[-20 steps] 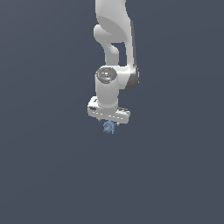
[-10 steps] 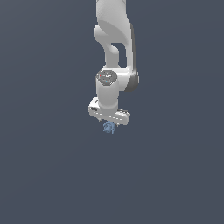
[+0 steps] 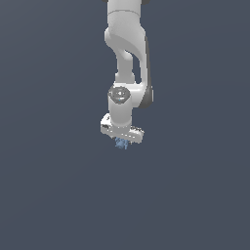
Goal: Pick up the object and move it to a goal position.
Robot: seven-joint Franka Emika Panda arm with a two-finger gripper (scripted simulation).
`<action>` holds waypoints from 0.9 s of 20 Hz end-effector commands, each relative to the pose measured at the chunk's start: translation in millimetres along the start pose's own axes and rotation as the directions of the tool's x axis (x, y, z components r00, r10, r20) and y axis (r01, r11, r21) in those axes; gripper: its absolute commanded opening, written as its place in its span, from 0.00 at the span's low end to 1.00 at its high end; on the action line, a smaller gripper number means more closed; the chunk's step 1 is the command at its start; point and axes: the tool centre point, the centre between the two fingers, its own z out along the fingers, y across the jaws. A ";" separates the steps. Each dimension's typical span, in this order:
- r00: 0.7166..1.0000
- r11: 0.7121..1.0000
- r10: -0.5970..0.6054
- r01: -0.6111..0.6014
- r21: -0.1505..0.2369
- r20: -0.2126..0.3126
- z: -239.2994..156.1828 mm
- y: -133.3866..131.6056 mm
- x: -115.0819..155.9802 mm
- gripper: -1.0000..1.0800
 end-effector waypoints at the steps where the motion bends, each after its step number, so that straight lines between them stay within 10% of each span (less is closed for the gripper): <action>1: 1.000 1.000 0.001 -0.001 0.000 -0.001 10.1 0.2 -0.1 0.96; 6: 1.000 1.000 0.001 -0.001 0.000 -0.001 16.9 -0.4 0.7 0.96; 7: 1.000 1.000 0.001 -0.001 0.000 -0.001 16.9 -0.4 0.7 0.00; 18: 1.000 1.000 0.001 -0.001 0.001 -0.001 15.8 -0.8 1.0 0.00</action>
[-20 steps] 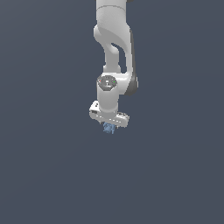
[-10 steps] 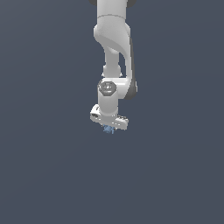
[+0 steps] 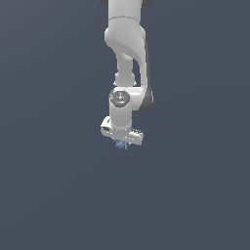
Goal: Pick up the object and move it to a goal position.
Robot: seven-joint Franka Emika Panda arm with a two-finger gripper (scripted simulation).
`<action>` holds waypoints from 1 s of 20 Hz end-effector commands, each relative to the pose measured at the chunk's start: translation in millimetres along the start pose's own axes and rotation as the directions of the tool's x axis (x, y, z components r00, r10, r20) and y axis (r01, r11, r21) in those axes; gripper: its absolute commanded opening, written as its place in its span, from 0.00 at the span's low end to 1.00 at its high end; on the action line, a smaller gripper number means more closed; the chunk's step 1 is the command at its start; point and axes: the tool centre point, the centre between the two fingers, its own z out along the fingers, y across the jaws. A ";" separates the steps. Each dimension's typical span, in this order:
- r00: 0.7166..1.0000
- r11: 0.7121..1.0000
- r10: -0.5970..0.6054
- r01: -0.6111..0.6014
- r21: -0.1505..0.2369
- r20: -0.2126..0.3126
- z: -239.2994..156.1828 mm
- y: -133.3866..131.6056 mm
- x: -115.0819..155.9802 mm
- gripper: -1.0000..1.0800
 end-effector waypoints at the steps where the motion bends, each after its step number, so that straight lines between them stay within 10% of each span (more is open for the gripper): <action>1: 1.000 1.000 0.000 0.000 0.000 0.000 -0.2 0.0 0.7 0.00; 20: 1.000 1.000 0.000 0.000 0.000 0.000 -35.0 -9.8 73.8 0.00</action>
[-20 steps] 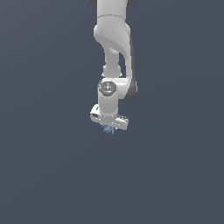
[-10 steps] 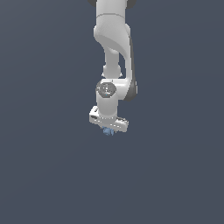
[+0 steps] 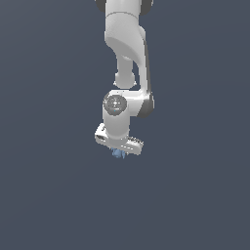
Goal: Pick up the object and move it to a goal position.
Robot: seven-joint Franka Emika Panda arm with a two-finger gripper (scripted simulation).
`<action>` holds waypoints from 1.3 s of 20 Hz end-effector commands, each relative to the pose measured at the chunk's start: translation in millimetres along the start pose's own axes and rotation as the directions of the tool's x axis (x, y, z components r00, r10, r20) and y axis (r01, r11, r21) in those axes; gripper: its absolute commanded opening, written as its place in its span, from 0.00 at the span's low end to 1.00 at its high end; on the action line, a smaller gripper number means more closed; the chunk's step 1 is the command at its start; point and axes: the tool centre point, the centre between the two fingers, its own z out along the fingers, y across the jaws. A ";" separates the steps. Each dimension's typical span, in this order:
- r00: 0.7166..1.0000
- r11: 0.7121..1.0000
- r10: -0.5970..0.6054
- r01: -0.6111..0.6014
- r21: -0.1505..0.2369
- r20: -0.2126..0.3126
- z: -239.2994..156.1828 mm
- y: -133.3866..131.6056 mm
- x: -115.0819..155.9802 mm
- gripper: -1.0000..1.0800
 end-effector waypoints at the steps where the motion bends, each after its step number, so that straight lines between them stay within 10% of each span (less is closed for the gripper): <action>1: 1.000 1.000 0.000 0.000 0.000 0.000 -7.1 -2.0 14.8 0.00; 26: 1.000 1.000 0.000 0.000 -0.001 0.000 -46.1 -15.0 103.7 0.00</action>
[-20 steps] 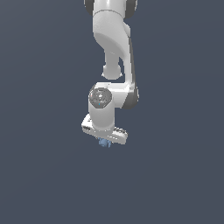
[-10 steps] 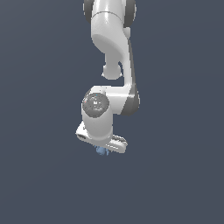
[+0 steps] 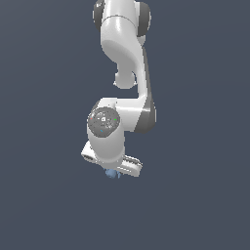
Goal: Pick up the object and move it to a goal position.
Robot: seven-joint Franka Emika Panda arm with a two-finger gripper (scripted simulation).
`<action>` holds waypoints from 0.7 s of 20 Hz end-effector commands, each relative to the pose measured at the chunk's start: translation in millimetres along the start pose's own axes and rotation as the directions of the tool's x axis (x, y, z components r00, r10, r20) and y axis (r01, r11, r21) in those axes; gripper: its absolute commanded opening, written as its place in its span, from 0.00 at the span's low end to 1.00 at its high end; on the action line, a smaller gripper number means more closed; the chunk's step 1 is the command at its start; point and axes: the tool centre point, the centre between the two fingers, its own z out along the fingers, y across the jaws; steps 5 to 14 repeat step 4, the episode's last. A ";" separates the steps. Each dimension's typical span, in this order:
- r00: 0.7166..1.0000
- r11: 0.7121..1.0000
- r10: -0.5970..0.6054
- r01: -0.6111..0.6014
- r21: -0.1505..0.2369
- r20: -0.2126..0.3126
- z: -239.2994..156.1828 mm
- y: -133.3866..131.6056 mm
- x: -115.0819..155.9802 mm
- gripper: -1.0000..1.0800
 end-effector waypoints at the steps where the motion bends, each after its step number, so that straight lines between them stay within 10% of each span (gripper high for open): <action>1: 1.000 1.000 0.000 0.000 0.000 0.000 -1.1 -0.5 2.5 0.00; 14: 1.000 1.000 0.000 0.000 0.000 0.000 -1.4 -0.6 3.3 0.00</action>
